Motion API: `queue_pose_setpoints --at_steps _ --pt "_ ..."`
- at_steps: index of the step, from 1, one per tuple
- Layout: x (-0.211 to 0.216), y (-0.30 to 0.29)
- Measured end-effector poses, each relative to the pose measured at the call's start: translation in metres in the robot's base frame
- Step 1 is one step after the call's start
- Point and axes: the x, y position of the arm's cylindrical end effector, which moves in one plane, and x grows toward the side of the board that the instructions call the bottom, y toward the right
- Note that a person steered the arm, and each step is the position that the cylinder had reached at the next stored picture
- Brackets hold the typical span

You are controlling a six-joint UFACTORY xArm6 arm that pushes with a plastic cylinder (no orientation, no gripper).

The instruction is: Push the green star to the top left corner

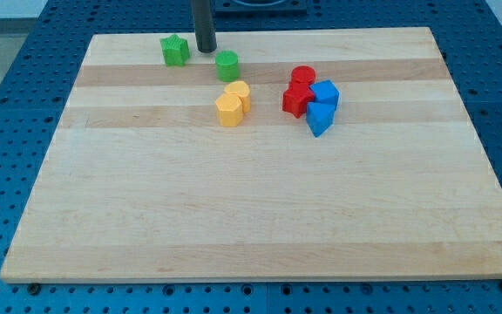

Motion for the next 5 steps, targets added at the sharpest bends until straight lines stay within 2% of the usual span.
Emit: queue_pose_setpoints --at_steps 1,3,5 --pt "0.004 -0.007" --pt "0.006 -0.07" --pt "0.015 -0.088"
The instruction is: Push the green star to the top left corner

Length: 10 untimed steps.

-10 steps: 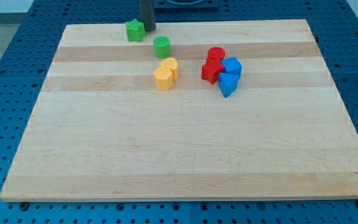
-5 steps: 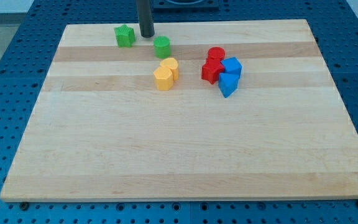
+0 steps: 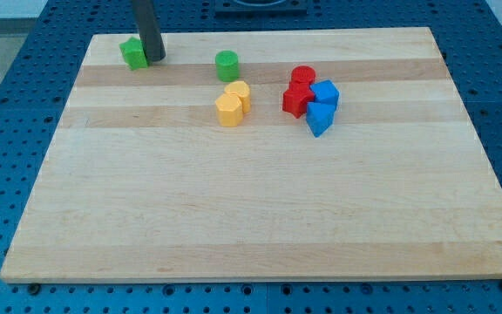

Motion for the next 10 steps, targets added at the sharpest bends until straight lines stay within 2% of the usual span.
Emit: queue_pose_setpoints --at_steps 3,5,10 --pt "0.028 -0.006" --pt "0.028 -0.032" --pt "0.028 -0.029"
